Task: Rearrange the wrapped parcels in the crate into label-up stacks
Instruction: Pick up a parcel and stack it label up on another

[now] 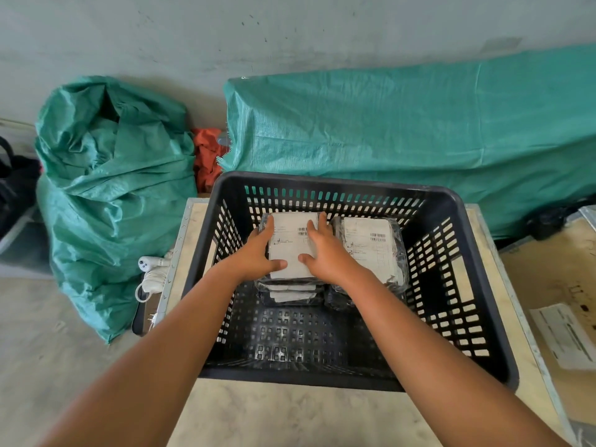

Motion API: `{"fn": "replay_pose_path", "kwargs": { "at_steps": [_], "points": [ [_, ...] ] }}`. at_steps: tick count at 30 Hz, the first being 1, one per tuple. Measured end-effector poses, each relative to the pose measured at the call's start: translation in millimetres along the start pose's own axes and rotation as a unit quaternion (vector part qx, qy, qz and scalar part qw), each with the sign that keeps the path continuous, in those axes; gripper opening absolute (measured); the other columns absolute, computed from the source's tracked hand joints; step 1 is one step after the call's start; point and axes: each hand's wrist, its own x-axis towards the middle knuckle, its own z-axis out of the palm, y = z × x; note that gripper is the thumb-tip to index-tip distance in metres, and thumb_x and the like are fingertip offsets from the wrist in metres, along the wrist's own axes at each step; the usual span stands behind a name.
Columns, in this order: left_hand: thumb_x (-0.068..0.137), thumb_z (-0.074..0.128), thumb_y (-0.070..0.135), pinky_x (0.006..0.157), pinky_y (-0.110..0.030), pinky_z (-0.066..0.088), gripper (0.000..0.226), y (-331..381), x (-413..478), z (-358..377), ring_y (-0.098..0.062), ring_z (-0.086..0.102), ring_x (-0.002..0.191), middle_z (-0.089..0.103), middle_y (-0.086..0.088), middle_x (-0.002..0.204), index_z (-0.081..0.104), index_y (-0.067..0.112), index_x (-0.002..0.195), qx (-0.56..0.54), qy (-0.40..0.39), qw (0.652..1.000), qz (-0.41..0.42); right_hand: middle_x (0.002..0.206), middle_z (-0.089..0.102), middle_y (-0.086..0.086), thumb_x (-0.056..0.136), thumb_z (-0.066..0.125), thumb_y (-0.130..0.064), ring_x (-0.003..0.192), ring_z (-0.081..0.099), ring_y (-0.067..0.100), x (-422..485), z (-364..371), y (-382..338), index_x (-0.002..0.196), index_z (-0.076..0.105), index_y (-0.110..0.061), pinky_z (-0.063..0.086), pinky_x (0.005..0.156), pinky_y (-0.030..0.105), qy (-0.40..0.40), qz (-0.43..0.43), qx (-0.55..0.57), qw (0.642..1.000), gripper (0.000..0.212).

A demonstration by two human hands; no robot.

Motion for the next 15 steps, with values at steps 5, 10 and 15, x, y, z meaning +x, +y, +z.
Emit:
{"fn": "replay_pose_path", "kwargs": {
  "at_steps": [5, 10, 15],
  "points": [
    [0.086, 0.078, 0.025, 0.123, -0.045, 0.019, 0.115, 2.2, 2.1, -2.3, -0.028, 0.008, 0.154, -0.002, -0.010, 0.169, -0.010, 0.026, 0.160, 0.009, 0.012, 1.000, 0.003, 0.167, -0.025, 0.012, 0.100, 0.066, -0.026, 0.155, -0.012, 0.033, 6.2, -5.7, -0.9, 0.164, 0.008, -0.009, 0.005, 0.123, 0.042, -0.024, 0.006, -0.002, 1.000, 0.089],
    [0.088, 0.077, 0.021, 0.109, -0.022, 0.022, 0.116, 2.0, 3.0, 4.5, -0.024, 0.004, 0.154, -0.032, 0.000, 0.163, -0.015, 0.018, 0.159, 0.058, 0.020, 0.998, 0.022, 0.165, -0.029, 0.016, 0.105, 0.057, -0.028, 0.154, -0.017, 0.035, 3.1, 0.5, -0.4, 0.164, 0.006, -0.006, 0.002, 0.123, 0.041, -0.036, 0.006, -0.037, 0.999, 0.081],
    [0.087, 0.078, 0.024, 0.101, -0.017, 0.027, 0.119, 0.0, 9.1, -2.8, -0.022, 0.012, 0.152, -0.032, 0.006, 0.163, -0.017, 0.018, 0.158, 0.057, -0.001, 0.998, 0.027, 0.165, -0.031, 0.013, 0.106, 0.057, -0.026, 0.156, -0.012, 0.031, 3.1, -1.6, 3.1, 0.164, 0.006, -0.006, 0.007, 0.124, 0.039, -0.045, 0.003, -0.017, 0.999, 0.080]
  ]
}}
